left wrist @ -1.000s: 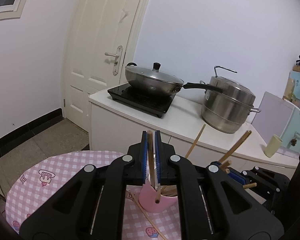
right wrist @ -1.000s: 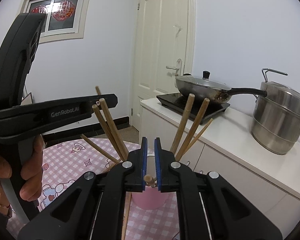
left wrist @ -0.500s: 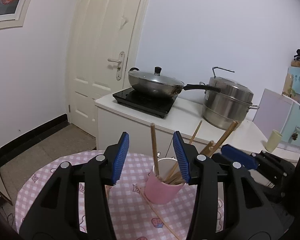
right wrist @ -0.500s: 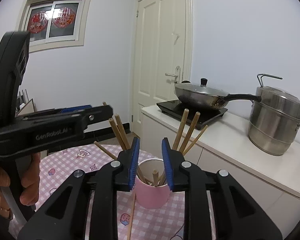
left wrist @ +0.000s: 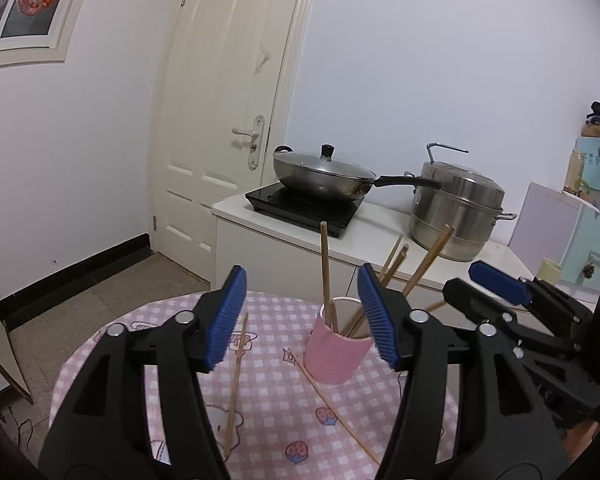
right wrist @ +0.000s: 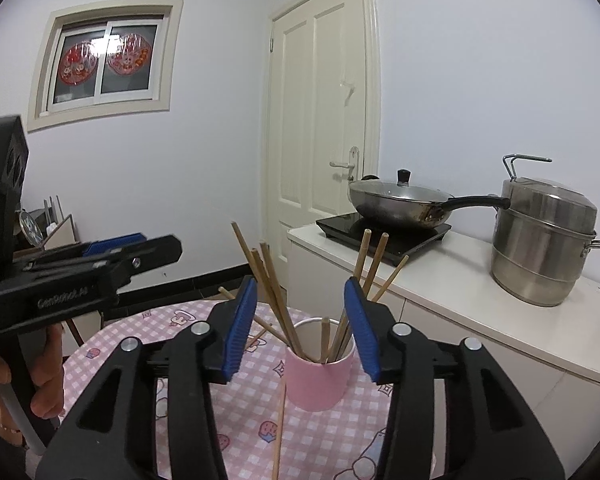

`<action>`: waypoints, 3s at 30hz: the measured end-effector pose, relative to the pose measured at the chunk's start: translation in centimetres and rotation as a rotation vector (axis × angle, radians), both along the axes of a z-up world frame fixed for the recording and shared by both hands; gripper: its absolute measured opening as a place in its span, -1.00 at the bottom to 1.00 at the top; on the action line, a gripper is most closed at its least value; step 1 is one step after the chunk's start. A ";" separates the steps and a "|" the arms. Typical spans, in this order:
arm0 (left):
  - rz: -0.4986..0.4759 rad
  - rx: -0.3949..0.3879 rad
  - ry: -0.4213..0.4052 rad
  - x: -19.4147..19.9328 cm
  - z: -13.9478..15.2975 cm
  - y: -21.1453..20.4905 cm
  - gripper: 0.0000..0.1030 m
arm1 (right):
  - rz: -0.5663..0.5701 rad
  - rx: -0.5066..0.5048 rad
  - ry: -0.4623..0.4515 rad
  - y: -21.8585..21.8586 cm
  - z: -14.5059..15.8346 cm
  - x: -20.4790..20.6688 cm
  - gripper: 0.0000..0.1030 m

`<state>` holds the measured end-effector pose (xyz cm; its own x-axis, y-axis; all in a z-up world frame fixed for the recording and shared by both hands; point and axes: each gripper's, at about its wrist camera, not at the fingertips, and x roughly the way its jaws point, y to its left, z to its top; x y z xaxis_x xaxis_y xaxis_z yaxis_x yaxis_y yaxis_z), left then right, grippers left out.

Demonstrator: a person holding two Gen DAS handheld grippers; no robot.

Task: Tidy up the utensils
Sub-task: 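Move both open tools down to the last chopstick on the table, then close the left tool on the chopstick while the right tool closes on it too, then lift the chopstick upright with both tools and carry it over the pink cup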

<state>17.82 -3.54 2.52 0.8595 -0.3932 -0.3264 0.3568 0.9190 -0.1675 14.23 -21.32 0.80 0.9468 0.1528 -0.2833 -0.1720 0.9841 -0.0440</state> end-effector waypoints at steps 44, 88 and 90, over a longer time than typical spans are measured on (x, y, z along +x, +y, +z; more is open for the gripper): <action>0.046 0.274 0.495 8.5 -17.1 1.9 0.46 | -0.006 0.038 0.538 0.7 -15.7 5.7 0.01; 0.104 0.247 0.579 -1.3 -18.5 9.3 -0.46 | 0.292 -0.041 0.676 10.0 -17.8 2.9 -0.89; 0.110 0.249 0.564 -0.9 -18.4 9.2 0.22 | 0.290 -0.047 0.674 10.3 -17.9 3.4 -0.89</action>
